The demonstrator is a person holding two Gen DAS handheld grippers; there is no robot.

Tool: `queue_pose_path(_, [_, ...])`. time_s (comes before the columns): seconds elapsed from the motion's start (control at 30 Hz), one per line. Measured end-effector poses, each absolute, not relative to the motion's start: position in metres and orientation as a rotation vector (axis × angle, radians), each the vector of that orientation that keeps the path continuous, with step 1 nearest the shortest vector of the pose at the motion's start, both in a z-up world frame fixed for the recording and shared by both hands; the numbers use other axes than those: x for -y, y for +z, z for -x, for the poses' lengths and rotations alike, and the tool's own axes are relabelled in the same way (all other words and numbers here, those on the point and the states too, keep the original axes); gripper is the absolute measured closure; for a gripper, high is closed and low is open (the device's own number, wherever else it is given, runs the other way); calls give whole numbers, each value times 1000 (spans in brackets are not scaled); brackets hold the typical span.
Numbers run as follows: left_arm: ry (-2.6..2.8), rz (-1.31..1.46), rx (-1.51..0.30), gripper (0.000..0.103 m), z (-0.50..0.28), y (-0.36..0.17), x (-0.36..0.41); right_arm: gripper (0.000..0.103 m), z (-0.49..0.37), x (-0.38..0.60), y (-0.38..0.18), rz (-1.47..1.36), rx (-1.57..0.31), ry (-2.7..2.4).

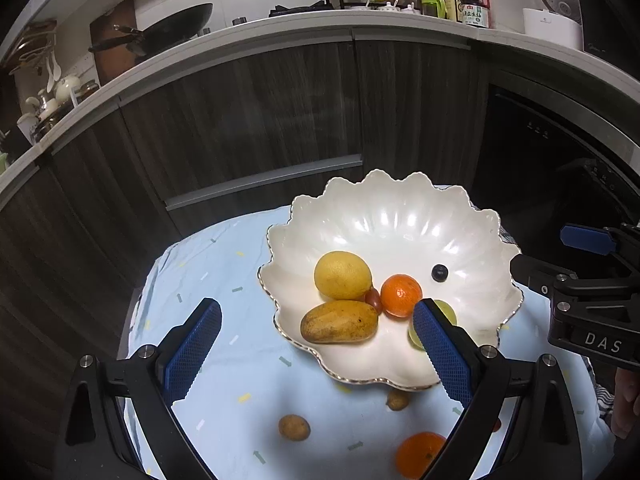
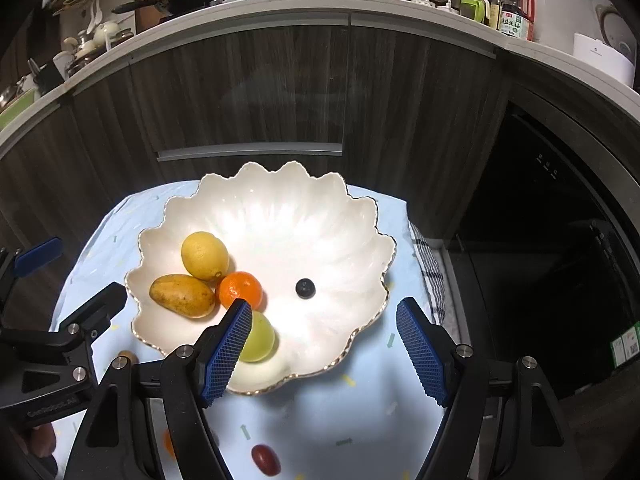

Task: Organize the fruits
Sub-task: 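Withdraw both tools from the bowl toward the remaining tangerine and red grape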

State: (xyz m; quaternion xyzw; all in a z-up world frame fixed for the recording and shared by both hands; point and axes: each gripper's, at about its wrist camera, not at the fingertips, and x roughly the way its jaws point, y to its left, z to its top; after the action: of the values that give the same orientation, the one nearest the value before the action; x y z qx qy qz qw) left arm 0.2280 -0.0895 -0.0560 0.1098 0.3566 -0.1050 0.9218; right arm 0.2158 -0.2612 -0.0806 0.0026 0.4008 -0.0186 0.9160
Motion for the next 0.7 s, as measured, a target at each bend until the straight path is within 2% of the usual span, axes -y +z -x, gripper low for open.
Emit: queue_pose_path(0.7, [-187, -178, -727, 5, -184, -51, 89, 28, -173, 269, -80, -32, -810, -52])
